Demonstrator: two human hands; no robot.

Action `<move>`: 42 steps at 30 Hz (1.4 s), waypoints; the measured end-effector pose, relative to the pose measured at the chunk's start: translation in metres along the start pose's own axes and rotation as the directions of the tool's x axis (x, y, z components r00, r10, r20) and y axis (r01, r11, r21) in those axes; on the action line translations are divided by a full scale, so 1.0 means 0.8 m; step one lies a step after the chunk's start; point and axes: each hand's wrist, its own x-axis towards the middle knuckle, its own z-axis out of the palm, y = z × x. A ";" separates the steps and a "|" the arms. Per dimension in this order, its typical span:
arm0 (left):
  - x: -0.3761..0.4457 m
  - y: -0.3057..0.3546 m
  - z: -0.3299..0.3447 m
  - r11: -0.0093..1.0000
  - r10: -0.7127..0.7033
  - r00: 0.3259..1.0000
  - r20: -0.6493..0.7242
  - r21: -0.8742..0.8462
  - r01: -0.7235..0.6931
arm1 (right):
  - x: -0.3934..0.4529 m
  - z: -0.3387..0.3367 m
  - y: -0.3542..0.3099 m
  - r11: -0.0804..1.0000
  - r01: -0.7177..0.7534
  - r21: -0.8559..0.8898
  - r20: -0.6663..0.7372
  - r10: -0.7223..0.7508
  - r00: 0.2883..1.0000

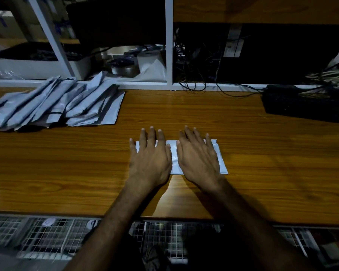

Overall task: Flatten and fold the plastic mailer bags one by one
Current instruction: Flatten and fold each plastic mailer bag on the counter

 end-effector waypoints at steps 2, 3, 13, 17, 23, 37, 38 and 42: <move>-0.003 -0.003 -0.001 1.000 -0.008 1.000 -0.004 -0.012 0.008 | -0.001 0.001 0.001 1.000 -0.024 -0.011 0.004 0.024 1.000; -0.005 -0.006 -0.002 1.000 -0.016 1.000 -0.001 -0.025 0.016 | -0.003 0.000 0.001 0.999 -0.035 -0.022 0.003 0.035 0.999; -0.010 -0.025 -0.007 0.993 -0.064 0.997 0.042 -0.096 0.067 | -0.011 -0.005 0.023 0.990 -0.142 -0.005 0.040 0.142 0.989; -0.013 -0.037 -0.010 0.989 -0.087 0.995 0.048 -0.113 0.091 | -0.013 -0.006 0.034 0.986 -0.161 0.030 0.046 0.159 0.986; -0.016 -0.052 -0.012 0.989 -0.105 0.992 0.063 -0.095 0.111 | -0.016 -0.006 0.052 0.983 -0.182 0.033 0.055 0.180 0.982; -0.039 -0.098 -0.008 0.990 -0.124 0.990 0.059 -0.055 0.127 | -0.033 -0.012 0.091 0.964 -0.265 0.028 0.012 0.265 0.964; -0.043 -0.100 -0.007 0.992 -0.115 0.992 0.042 -0.047 0.117 | -0.034 -0.013 0.093 0.959 -0.282 0.040 -0.004 0.283 0.959; -0.056 -0.104 -0.009 0.983 -0.111 0.985 -0.130 -0.163 0.089 | -0.041 -0.017 0.096 0.929 -0.332 0.164 -0.098 0.350 0.932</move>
